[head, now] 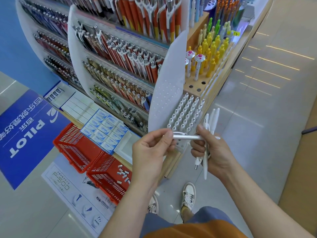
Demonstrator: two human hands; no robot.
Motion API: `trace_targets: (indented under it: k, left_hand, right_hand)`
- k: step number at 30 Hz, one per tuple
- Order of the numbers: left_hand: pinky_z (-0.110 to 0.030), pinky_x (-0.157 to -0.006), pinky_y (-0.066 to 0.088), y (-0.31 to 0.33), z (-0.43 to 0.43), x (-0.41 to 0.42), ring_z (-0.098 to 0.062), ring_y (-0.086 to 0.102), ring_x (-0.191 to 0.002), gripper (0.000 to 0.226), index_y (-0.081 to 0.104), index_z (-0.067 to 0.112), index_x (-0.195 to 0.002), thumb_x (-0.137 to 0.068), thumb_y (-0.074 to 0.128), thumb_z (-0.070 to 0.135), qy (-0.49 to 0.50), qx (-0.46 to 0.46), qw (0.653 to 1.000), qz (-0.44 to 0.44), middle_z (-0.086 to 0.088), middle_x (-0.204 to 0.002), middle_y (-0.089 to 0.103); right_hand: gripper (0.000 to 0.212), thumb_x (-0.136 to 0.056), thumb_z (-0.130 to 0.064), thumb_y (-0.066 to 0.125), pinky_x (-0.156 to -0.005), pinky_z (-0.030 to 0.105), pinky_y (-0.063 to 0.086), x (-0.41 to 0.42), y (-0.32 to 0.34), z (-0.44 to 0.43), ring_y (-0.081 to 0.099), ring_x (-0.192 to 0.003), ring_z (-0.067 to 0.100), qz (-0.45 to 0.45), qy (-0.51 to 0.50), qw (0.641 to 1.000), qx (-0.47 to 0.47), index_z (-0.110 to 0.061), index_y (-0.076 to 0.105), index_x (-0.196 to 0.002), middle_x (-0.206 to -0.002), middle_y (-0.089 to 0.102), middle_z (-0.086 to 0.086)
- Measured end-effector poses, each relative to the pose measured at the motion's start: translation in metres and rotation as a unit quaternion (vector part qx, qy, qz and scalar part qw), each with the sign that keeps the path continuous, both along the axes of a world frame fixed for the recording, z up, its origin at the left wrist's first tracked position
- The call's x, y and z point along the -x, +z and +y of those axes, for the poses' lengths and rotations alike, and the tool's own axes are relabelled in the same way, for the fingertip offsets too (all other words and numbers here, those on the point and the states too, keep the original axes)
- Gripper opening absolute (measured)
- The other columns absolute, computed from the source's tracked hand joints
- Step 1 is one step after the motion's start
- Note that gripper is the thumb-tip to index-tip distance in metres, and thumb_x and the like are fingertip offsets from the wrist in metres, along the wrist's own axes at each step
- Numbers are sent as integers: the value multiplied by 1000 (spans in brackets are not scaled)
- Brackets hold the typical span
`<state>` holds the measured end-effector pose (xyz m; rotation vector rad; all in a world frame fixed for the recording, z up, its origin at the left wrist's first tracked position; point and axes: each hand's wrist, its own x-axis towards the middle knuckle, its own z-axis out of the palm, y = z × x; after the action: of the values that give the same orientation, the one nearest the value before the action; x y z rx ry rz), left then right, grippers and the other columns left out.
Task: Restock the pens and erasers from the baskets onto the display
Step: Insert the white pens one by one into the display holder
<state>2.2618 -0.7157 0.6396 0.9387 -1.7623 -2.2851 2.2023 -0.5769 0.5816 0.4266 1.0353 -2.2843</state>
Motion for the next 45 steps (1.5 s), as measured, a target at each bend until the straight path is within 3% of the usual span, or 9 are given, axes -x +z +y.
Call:
trace_targets:
  k: [4, 8, 11, 15, 18, 21, 25, 35, 45]
  left_hand:
    - [-22, -49, 52, -2, -9, -2, -16, 60, -51, 15, 73, 9, -80, -85, 66, 21, -67, 71, 993, -66, -11, -61, 67]
    - [-21, -39, 42, -2, -14, -3, -15, 51, -41, 39, 67, 1, -80, -91, 55, 37, -143, 46, 979, -138, -12, -56, 60]
    - [-20, -43, 46, -1, -15, -6, -14, 54, -45, 29, 71, 1, -81, -89, 60, 27, -112, 23, 985, -131, -12, -59, 62]
    - [-22, -59, 55, 13, -29, -7, -18, 67, -62, 10, 74, 14, -87, -84, 66, 8, -52, 106, 990, -77, -9, -70, 71]
    - [-12, -64, 52, 31, -47, -10, -4, 68, -68, 22, 73, 31, -84, -79, 72, 10, -58, 334, 940, -44, 5, -72, 71]
    - [-6, -64, 48, 41, -56, -11, 2, 64, -70, 20, 70, 33, -84, -78, 74, 15, -64, 484, 873, -2, 16, -75, 67]
    - [-31, -62, 53, 23, -54, -6, -9, 61, -62, 10, 73, 20, -92, -82, 71, 21, -126, 579, 804, 55, 7, -77, 68]
    - [-29, -62, 47, 37, -56, -14, -11, 58, -70, 14, 73, 13, -95, -85, 65, 19, -153, 632, 750, 124, 4, -82, 69]
    - [-29, -49, 46, -34, -37, 9, -21, 58, -55, 23, 69, 12, -87, -88, 51, 26, -256, 654, 703, 114, -1, -68, 62]
  right_hand:
    - [33, -82, -20, 68, -44, 22, 18, 1, 2, 4, 26, -44, 10, 57, 46, 996, -47, -23, 55, -53, -53, 29, -3]
    - [32, -62, -40, 86, -42, 20, 25, 2, -1, 6, 30, -44, 11, 104, 53, 992, -51, -24, 58, -57, -53, 35, -4]
    - [44, -51, -51, 88, -42, 21, 29, 4, -4, 7, 31, -43, 12, 127, 69, 985, -89, -21, 58, -62, -53, 39, -1]
    - [49, -72, -59, 71, -40, 20, 28, 9, -4, 14, 30, -42, 11, 71, 40, 993, -82, -13, 55, -79, -54, 40, 1]
    - [30, -93, -42, 52, -40, 20, 20, 14, -6, 24, 26, -41, 10, -1, 2, 995, -98, -14, 54, -81, -56, 36, 0]
    - [17, -93, -24, 51, -40, 20, 17, 17, -9, 27, 24, -40, 11, -18, 4, 990, -140, -15, 51, -79, -59, 34, 2]
    - [8, -91, -17, 50, -40, 21, 19, 14, -13, 22, 26, -42, 12, -33, 12, 986, -165, -14, 51, -84, -60, 38, 2]
    - [9, -92, -19, 54, -40, 23, 28, 7, -23, 14, 33, -43, 14, -58, 0, 982, -181, -11, 53, -88, -63, 47, 5]
    - [34, -93, -47, 55, -41, 21, 35, 5, -23, 13, 39, -42, 12, -96, 13, 979, -177, -13, 58, -95, -56, 41, 0]
